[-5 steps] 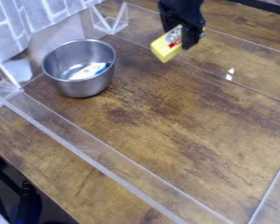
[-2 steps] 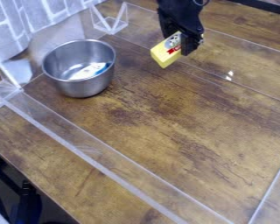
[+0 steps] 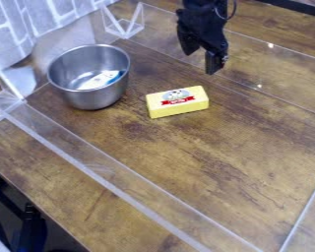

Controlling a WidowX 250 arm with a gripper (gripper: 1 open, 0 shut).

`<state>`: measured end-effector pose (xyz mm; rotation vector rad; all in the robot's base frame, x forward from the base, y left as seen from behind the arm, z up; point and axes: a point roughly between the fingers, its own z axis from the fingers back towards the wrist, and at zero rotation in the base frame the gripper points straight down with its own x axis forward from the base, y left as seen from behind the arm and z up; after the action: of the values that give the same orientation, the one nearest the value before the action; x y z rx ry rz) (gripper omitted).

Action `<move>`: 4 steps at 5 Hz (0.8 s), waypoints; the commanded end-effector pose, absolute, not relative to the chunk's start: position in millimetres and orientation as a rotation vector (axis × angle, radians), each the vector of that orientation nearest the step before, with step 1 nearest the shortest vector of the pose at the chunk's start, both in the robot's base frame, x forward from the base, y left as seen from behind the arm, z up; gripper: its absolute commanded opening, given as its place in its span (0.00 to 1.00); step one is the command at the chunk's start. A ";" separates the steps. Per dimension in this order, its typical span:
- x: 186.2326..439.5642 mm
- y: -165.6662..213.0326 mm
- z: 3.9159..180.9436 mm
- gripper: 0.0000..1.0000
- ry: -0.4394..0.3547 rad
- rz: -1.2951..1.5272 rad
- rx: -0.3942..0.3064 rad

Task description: Move the yellow butter to the left side of the table

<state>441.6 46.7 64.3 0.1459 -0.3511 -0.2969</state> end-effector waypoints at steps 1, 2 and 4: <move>442.7 55.6 73.7 1.00 -0.375 -0.291 0.153; 441.6 56.8 57.6 1.00 -0.350 -0.309 0.146; 436.2 61.3 31.8 1.00 -0.307 -0.302 0.129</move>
<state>439.2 52.3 28.6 0.1244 -0.2989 -0.3247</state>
